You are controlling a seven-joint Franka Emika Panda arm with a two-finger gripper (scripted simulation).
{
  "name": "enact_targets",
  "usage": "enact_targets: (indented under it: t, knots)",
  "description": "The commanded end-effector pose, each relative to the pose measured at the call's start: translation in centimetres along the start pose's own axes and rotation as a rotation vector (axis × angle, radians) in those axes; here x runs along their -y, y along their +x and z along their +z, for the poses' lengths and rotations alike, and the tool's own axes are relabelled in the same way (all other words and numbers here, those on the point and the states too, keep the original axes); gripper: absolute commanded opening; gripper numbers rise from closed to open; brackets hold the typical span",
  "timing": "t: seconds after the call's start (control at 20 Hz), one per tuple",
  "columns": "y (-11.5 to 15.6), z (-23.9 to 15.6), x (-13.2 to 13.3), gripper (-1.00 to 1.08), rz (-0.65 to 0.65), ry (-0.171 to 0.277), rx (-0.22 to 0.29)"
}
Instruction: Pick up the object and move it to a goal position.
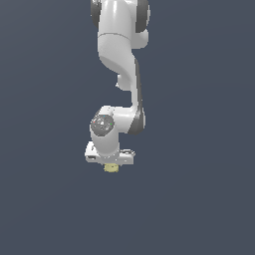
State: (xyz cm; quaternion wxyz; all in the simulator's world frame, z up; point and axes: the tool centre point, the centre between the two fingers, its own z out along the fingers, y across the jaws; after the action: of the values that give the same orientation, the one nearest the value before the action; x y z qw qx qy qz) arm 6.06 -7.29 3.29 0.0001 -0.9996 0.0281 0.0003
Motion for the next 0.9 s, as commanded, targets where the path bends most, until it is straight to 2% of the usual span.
enact_targets:
  t: [0.0,0.45,0.85]
  knots:
    - [0.0,0.0,0.0,-1.00,0.000,0.000,0.000]
    - [-0.2,-0.8,0.6,-1.00,0.000,0.000,0.000]
    - [-1.2,-4.8,3.1,-1.00,0.000,0.000,0.000]
